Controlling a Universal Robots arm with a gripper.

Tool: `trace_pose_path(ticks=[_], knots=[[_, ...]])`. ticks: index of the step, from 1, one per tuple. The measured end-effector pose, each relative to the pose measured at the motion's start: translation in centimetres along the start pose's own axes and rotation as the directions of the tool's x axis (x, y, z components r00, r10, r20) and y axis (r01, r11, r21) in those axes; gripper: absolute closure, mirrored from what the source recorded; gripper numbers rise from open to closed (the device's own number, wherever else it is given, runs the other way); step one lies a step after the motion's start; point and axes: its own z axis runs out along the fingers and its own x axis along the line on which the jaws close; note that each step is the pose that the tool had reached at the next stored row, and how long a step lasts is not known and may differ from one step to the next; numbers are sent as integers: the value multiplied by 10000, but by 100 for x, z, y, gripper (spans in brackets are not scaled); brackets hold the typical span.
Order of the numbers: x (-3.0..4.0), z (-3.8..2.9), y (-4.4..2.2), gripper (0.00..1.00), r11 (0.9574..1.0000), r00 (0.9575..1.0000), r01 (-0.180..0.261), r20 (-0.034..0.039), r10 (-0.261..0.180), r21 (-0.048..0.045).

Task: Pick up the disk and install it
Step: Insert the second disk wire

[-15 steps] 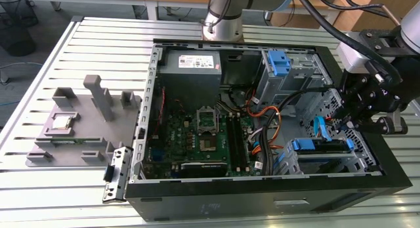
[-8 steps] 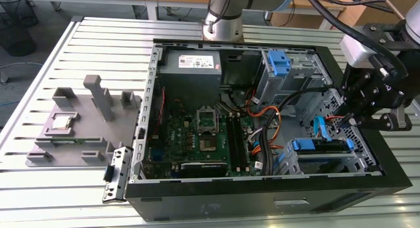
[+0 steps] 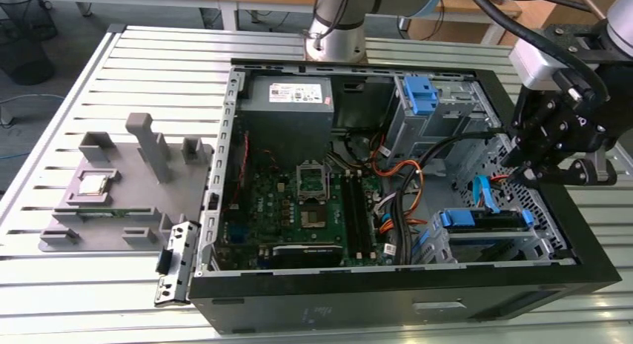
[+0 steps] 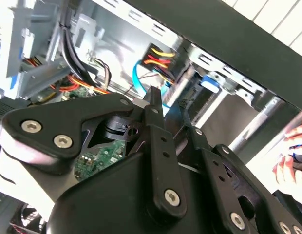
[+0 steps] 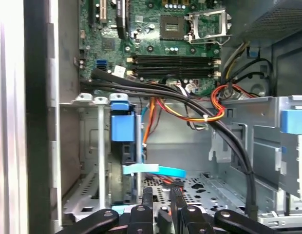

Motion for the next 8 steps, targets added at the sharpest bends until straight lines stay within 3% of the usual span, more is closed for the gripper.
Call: trace_pose_path(ticks=[3, 8], knots=[[-29, 8, -65, 71, 10000, 10000, 0, 2, 0, 0], [-42, 27, -233, 71, 10000, 10000, 0, 1, 0, -3]])
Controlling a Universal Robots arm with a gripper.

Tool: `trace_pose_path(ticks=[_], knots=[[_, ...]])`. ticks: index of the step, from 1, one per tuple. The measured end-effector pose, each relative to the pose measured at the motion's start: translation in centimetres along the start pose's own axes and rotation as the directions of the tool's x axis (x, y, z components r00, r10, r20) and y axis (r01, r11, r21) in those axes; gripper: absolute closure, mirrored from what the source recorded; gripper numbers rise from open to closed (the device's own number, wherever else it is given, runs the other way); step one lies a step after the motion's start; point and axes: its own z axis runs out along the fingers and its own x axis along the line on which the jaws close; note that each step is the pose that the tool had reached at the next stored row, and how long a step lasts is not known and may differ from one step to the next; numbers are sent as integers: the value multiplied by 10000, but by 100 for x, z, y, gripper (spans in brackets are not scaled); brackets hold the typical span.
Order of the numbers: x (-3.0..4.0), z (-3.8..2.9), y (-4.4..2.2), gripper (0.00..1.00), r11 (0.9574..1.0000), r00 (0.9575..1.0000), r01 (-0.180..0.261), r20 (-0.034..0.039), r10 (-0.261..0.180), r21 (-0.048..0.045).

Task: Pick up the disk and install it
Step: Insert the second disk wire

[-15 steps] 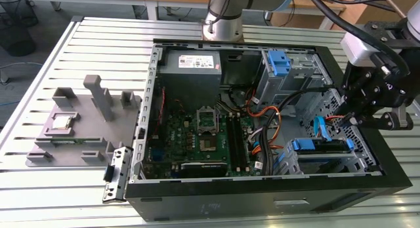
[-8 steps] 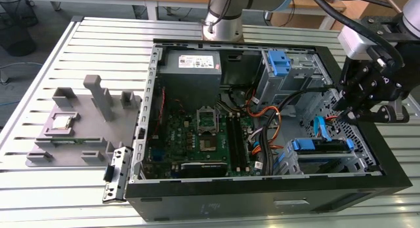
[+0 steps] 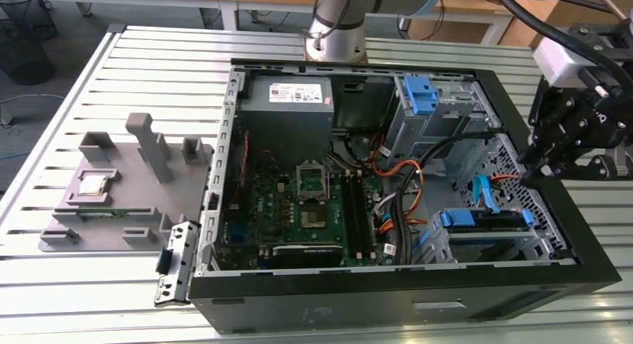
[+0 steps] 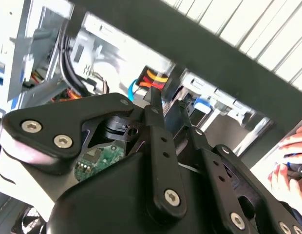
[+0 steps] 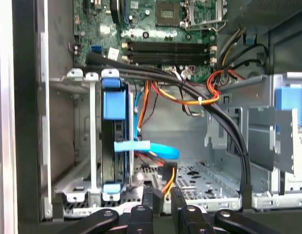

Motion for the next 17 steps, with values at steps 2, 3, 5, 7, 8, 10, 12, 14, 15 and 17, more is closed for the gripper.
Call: trace_pose_path(ticks=[2, 3, 5, 7, 8, 10, 12, 14, 15, 17], knots=[[-2, 19, -42, 71, 10000, 10000, -1, 1, 1, -12], [0, 33, -53, 71, 10000, 10000, -2, -6, 2, -25], [2, 56, -70, 71, 10000, 10000, -4, -15, 4, -54], [1, 58, -80, 71, 10000, 10000, -6, -21, 6, -69], [2, 60, -89, 71, 10000, 10000, -7, -19, 7, -75], [2, 71, -106, 71, 10000, 10000, -9, -15, 9, -90], [4, 91, -110, 71, 9999, 10000, -10, -20, 10, -110], [6, 108, -110, 71, 9999, 10000, -12, -28, 12, -126], [6, 113, -110, 71, 9999, 10000, -12, -36, 11, -136], [6, 115, -109, 71, 9999, 10000, -13, -45, 12, -139]])
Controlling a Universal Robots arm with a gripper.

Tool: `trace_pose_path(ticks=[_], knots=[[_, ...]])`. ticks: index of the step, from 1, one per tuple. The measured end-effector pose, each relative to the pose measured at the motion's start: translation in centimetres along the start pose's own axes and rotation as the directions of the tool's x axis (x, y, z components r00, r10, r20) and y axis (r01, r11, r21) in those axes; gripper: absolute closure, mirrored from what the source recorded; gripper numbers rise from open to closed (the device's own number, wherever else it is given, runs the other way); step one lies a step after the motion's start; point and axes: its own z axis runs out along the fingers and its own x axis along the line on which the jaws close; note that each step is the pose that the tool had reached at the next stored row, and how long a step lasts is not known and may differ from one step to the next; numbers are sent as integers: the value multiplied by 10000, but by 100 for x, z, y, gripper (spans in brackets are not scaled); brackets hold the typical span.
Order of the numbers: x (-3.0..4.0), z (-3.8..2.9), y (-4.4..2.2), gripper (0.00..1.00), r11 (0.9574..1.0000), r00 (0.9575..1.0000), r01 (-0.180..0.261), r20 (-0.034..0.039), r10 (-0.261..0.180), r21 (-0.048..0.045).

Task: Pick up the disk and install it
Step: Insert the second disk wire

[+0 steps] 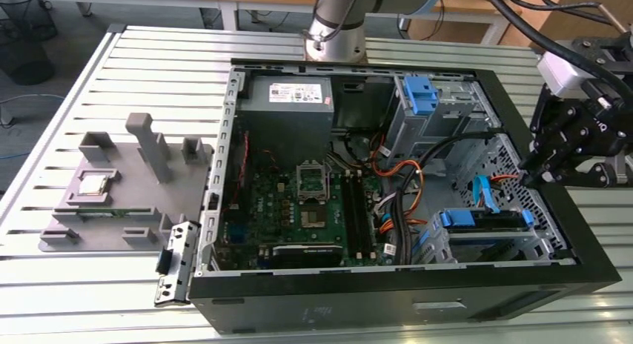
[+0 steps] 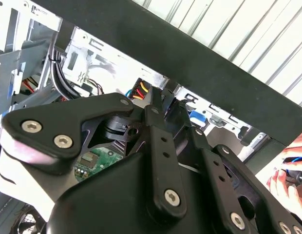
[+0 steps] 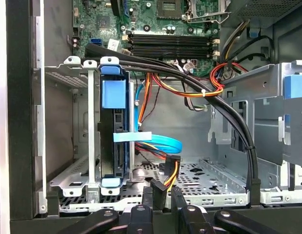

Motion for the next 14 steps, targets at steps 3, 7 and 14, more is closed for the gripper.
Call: trace_pose_path(ticks=[3, 7, 14], knots=[[0, 5, 0, 71, 10000, 10000, 1, 3, -1, -1], [2, 28, 0, 71, 10000, 10000, 1, -4, -1, -1], [6, 46, 11, 71, 10000, 10000, 1, -1, -1, -1]])
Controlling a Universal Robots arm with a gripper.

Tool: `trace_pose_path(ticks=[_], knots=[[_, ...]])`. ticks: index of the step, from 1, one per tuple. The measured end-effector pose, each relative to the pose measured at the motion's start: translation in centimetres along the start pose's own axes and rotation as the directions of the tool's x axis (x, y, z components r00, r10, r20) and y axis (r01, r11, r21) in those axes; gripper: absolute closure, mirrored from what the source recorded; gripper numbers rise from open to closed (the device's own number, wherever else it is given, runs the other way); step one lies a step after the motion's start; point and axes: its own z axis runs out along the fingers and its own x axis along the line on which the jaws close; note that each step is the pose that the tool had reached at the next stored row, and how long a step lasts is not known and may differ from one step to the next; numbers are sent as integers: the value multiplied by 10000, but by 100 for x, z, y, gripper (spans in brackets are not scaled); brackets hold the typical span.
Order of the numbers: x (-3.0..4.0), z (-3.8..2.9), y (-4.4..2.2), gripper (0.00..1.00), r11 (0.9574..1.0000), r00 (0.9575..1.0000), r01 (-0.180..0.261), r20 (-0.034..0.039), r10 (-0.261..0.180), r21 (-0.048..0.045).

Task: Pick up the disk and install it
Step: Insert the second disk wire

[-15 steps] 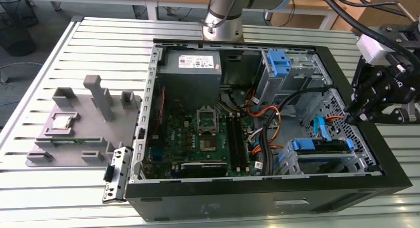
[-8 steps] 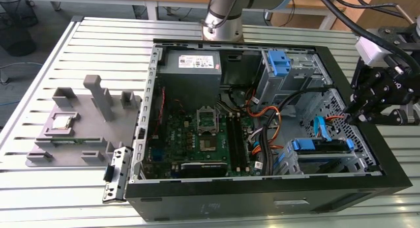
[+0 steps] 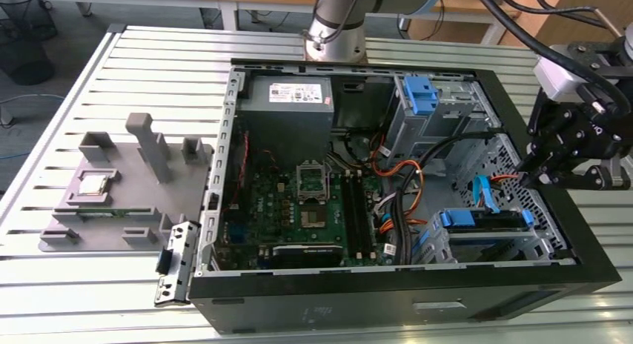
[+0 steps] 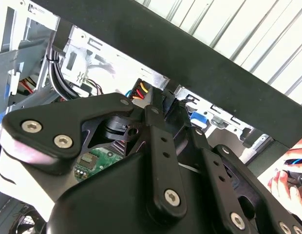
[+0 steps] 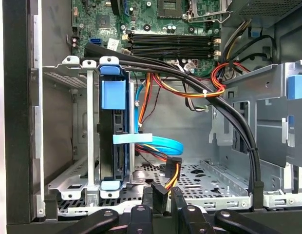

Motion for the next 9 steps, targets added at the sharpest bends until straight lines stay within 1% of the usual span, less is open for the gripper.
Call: trace_pose_path(ticks=[6, 9], knots=[[15, 35, 1, 71, 10000, 10000, 0, -4, 0, 0], [16, 39, 1, 71, 10000, 10000, -1, -3, 1, 0]])
